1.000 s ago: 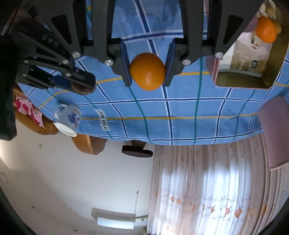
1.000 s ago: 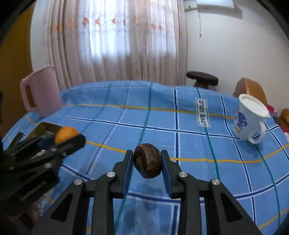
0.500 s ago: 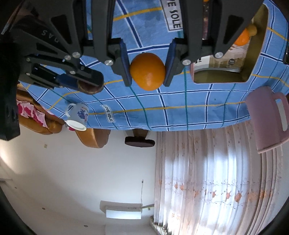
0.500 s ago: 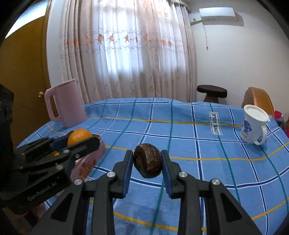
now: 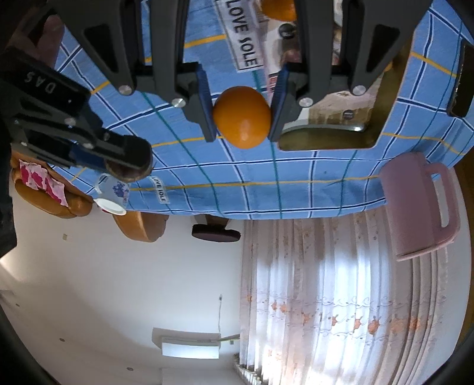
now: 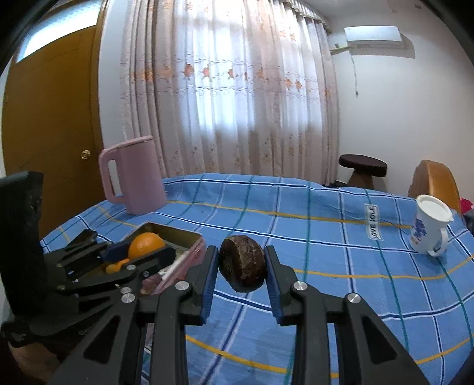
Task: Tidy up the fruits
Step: 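Carry the orange and taro with both tools over the tin box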
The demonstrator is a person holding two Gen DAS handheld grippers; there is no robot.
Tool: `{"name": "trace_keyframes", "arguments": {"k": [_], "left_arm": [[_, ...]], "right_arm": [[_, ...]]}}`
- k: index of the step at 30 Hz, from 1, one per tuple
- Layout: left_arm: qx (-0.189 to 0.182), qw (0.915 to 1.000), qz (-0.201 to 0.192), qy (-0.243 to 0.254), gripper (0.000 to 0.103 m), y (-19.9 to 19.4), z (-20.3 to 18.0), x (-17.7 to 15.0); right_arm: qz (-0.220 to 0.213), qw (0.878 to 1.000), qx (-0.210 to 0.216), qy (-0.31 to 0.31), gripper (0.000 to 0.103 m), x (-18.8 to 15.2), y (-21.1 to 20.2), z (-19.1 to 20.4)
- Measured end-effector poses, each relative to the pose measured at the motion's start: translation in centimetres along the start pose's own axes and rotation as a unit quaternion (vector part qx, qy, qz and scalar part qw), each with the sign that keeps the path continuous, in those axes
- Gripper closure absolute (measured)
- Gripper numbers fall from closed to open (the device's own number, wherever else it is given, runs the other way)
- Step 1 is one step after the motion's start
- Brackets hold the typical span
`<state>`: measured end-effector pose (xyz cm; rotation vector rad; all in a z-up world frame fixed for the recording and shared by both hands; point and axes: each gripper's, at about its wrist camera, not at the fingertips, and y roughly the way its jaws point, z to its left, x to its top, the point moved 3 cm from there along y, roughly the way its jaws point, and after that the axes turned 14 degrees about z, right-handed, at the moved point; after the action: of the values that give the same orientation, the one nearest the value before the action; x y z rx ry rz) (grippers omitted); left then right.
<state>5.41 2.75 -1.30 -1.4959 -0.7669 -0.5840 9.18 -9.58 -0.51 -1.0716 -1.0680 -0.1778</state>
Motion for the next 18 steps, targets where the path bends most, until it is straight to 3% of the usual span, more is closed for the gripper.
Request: {"name": "trace_keyframes", "arguments": {"k": [18], "left_arm": [[0.041, 0.9985, -0.014, -0.033, 0.066, -2.6, 5.6, -1.2]], "right_arm": [[-0.013, 0.997, 0.045, -0.059, 0.07, 1.9, 1.1, 6.7]]}}
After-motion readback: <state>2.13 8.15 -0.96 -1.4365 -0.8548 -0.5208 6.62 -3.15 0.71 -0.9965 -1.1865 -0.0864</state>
